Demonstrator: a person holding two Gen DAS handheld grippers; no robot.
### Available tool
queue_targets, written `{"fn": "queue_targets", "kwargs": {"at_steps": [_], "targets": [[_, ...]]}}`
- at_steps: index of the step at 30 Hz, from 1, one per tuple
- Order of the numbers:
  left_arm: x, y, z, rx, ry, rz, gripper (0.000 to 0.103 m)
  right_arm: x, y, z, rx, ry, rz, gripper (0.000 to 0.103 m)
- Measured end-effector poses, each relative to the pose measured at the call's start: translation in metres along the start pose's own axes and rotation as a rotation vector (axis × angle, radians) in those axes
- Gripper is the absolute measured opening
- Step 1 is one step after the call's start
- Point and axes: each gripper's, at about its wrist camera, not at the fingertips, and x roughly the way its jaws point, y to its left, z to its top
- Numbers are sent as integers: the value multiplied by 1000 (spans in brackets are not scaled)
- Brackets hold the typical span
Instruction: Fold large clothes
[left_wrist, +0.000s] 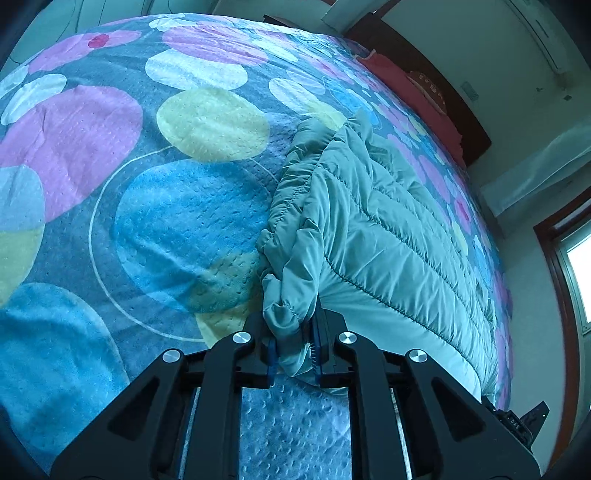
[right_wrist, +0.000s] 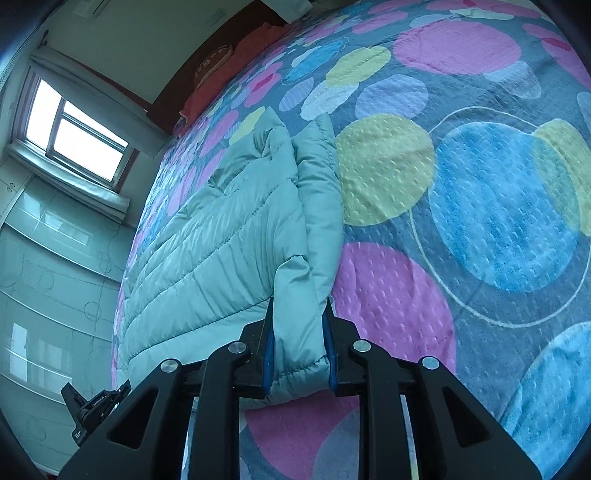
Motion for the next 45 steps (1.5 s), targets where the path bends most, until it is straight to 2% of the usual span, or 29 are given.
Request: {"fn": "queue_targets", "kwargs": {"at_steps": [3, 7, 10, 14, 17, 22, 29, 40, 45], "targets": [[-3, 0, -1, 22, -12, 47, 32, -3, 0, 1, -1, -11, -22, 29], [-10, 7, 0, 36, -24, 87, 43, -14, 1, 0, -35, -51, -79, 36], [-15, 16, 3, 22, -30, 102, 45, -21, -4, 2, -42, -75, -116, 40], [-18, 26, 5, 38, -35, 150, 45, -31, -17, 1, -18, -94, -149, 41], [-18, 34, 6, 40, -33, 187, 45, -40, -24, 1, -26, -116, -208, 41], [-25, 43, 12, 30, -39, 214, 45, -51, -24, 3, -41, -143, -251, 41], [-40, 36, 23, 62, -89, 245, 45, -53, 29, 0, -226, -179, -304, 41], [-34, 30, 23, 83, -81, 255, 46, -4, 126, -22, -479, -125, -242, 40], [-31, 35, 24, 81, -80, 278, 46, 21, 159, -30, -550, -97, -230, 40]]}}
